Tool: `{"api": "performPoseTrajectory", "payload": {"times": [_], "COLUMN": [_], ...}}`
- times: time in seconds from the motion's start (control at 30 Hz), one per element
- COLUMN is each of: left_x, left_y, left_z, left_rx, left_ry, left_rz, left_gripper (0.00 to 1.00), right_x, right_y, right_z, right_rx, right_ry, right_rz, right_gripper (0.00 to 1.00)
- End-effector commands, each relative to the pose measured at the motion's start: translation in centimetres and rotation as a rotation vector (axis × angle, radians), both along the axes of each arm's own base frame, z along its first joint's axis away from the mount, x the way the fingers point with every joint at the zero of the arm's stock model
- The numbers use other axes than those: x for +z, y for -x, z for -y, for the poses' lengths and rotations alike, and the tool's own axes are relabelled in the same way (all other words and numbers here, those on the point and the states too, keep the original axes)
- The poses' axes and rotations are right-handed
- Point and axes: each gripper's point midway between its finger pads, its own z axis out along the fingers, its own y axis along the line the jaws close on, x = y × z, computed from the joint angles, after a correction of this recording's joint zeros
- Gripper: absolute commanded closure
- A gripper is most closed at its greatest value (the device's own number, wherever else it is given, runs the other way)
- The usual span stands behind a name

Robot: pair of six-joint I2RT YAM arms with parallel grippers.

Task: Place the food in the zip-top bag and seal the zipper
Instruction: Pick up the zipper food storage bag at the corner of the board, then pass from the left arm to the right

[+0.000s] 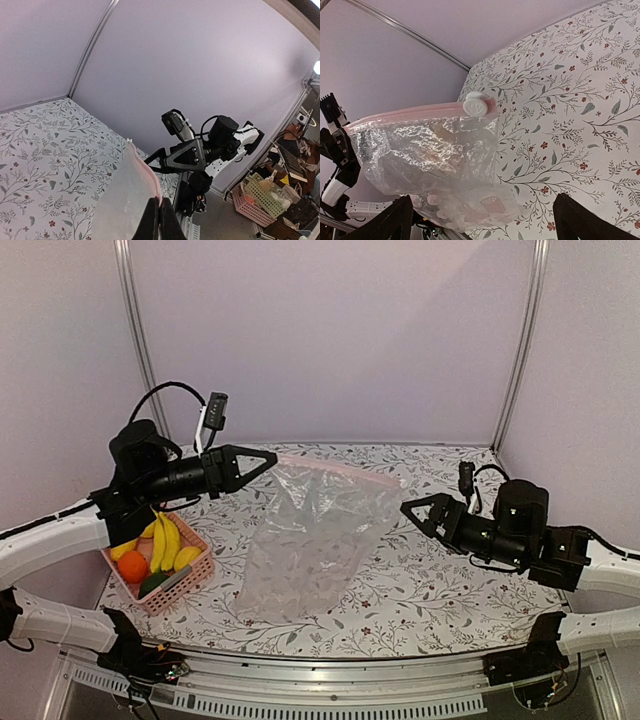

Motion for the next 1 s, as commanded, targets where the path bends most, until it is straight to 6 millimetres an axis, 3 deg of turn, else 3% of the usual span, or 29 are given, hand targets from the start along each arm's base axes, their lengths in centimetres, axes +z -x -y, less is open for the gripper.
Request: {"api": "performPoseTrajectory", "payload": {"times": [0.0,0.17,0.37,0.53,0.7,0.97], "left_x": [2.2,3.7,5.0,6.0,6.6,7.4], "left_y": [1.1,2.0,3.1,3.9,4.4,4.9], "left_z": [-0.9,-1.7,-2.0,-2.5,-2.7,-3.0], "left_rx": [-0.016,-0.025,-0.069,-0.083,-0.103,-0.117], "left_ry": [0.027,0.085,0.137,0.158,0.177,0.210], "left_rz": [0.056,0.066,0.066,0.069,0.059,0.059], "left_gripper": [1.00,1.00,1.00,1.00,1.00,1.00], "right_x": [4.1,5.0,4.3,5.8,5.9,10.1], "right_y": [0.4,1.3,0.3,-0.1,-1.4,0.3], "right_z": [-1.9,-3.3,-3.1,-3.1,-3.5,-5.9], "right_rx": [0.090,0.181,0.137,0.141,0.172,0.374], "right_ry": [-0.183,-0.230,-0.192,-0.174,-0.152,-0.213], "right_rz": [0.136,0.186,0.206,0.284,0.315,0.424], "right_gripper": [0.01,0.10,0.17,0.20,0.24,0.34]}}
